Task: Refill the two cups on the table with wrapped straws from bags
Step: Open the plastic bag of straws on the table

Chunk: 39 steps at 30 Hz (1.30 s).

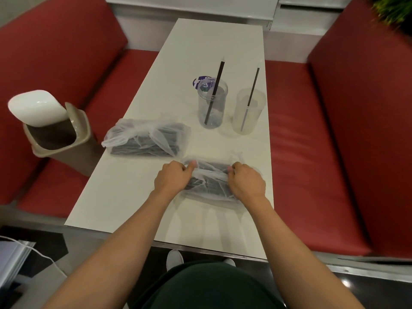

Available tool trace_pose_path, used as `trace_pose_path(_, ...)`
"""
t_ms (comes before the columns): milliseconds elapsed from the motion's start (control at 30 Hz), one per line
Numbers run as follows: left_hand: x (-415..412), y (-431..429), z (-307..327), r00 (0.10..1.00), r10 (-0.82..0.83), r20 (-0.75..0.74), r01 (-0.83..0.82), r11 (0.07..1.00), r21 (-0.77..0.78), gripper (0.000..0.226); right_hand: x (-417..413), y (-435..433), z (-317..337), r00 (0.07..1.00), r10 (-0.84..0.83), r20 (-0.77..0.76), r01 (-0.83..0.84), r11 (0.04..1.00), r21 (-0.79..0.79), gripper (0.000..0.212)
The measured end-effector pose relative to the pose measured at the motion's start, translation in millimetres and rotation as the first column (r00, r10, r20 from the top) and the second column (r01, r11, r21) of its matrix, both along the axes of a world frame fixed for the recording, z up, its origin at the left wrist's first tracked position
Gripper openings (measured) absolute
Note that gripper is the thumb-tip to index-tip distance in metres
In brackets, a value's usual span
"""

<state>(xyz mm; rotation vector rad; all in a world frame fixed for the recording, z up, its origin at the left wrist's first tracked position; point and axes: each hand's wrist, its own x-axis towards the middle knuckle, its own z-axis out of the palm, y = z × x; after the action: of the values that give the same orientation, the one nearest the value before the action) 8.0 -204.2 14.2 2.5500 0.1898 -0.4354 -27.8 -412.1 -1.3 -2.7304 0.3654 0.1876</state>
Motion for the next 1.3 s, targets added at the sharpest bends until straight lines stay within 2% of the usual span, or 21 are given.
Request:
trace_pose_path(67,-0.2,-2.9,-1.4,1.000,-0.020,-0.009,0.020,0.998,0.060,0.039,-0.9,2.3,-2.7,0.999,-0.034,-0.003,0.034,0.995,-0.096,0.040)
trace_pose_path(100,-1.2,-3.9,-1.2,0.999,-0.035,-0.036,0.037,0.997,0.067,0.043,-2.2,1.4,-4.4,0.999,-0.038,-0.009,0.036,0.989,-0.142,0.041)
trace_pose_path(133,-2.4,-3.9,-1.3,0.996,-0.062,-0.070,0.066,0.996,0.054,0.057,-3.4,-0.8,-6.3,0.999,-0.036,-0.032,0.031,0.988,-0.152,0.043)
trace_pose_path(267,-4.7,2.5,-10.3,0.973,-0.153,-0.172,0.153,0.988,-0.016,0.101,-7.3,-10.6,-7.6,0.988,0.040,-0.152,-0.039,0.999,0.010,0.069)
trace_pose_path(333,-4.3,6.4,-12.9,0.962,-0.168,-0.217,0.162,0.986,-0.045,0.108,-8.7,-11.6,-7.1,0.988,0.065,-0.137,-0.060,0.997,0.039,0.078)
trace_pose_path(400,-1.4,5.9,-12.5,0.965,-0.132,-0.226,0.111,0.988,-0.103,0.103,-9.0,-9.1,-7.1,0.992,0.080,-0.097,-0.079,0.997,0.011,0.082)
trace_pose_path(467,1.0,0.4,-9.0,0.983,-0.044,-0.177,0.022,0.992,-0.125,0.086,-7.9,-3.1,-5.4,0.991,0.080,-0.103,-0.085,0.996,-0.040,0.077)
trace_pose_path(500,2.6,-3.0,-7.2,0.989,0.003,-0.146,-0.016,0.996,-0.089,0.079,-6.7,-0.1,-4.6,0.991,0.065,-0.121,-0.072,0.996,-0.060,0.073)
trace_pose_path(600,4.5,-11.2,-4.4,0.994,0.027,-0.103,-0.018,0.996,0.084,0.080,-2.3,5.5,-3.3,0.990,-0.004,-0.142,-0.013,0.993,-0.114,0.051)
trace_pose_path(667,6.1,-11.0,-4.4,0.992,0.012,-0.123,-0.005,0.998,0.059,0.080,2.1,4.8,-5.4,0.996,-0.005,-0.093,-0.004,0.994,-0.106,0.035)
trace_pose_path(733,8.0,-7.0,-2.8,0.992,-0.019,-0.124,0.016,1.000,-0.024,0.075,5.7,2.0,-5.9,0.999,-0.032,0.003,0.032,0.999,0.019,0.026)
trace_pose_path(767,8.6,-4.6,-2.1,0.993,-0.047,-0.107,0.042,0.998,-0.045,0.071,7.1,0.3,-4.5,0.996,-0.079,0.049,0.072,0.987,0.141,0.025)
trace_pose_path(833,9.5,-2.3,-0.5,0.994,-0.093,-0.056,0.090,0.994,-0.062,0.058,9.3,-2.7,1.1,0.972,-0.223,0.076,0.173,0.895,0.411,0.023)
trace_pose_path(900,8.4,-4.4,2.9,0.994,-0.106,-0.027,0.103,0.989,-0.107,0.045,11.9,-4.4,6.0,0.942,-0.330,0.067,0.230,0.777,0.586,0.019)
trace_pose_path(1000,9.5,-11.6,2.5,0.991,-0.132,0.006,0.132,0.984,-0.118,0.032,15.7,-6.6,5.5,0.885,-0.463,0.047,0.280,0.610,0.742,0.018)
trace_pose_path(1067,11.2,-15.9,3.9,0.999,-0.043,-0.021,0.038,0.978,-0.204,0.024,15.5,-8.4,3.7,0.865,-0.500,0.050,0.286,0.571,0.770,0.017)
trace_pose_path(1100,12.7,-17.2,6.8,0.993,0.052,-0.102,-0.083,0.940,-0.332,0.023,14.9,-9.5,1.9,0.864,-0.499,0.069,0.277,0.585,0.762,0.016)
trace_pose_path(1167,16.2,-18.7,14.1,0.915,0.192,-0.353,-0.373,0.734,-0.567,0.021,11.7,-12.1,-1.9,0.866,-0.483,0.132,0.247,0.640,0.727,0.017)
trace_pose_path(1200,18.9,-17.6,15.8,0.868,0.207,-0.451,-0.474,0.617,-0.629,0.018,10.3,-13.4,-4.3,0.873,-0.462,0.158,0.231,0.676,0.700,0.019)
trace_pose_path(1300,25.9,-12.2,23.3,0.776,0.189,-0.602,-0.628,0.326,-0.707,0.019,7.6,-16.1,-9.2,0.920,-0.337,0.198,0.171,0.803,0.571,0.031)
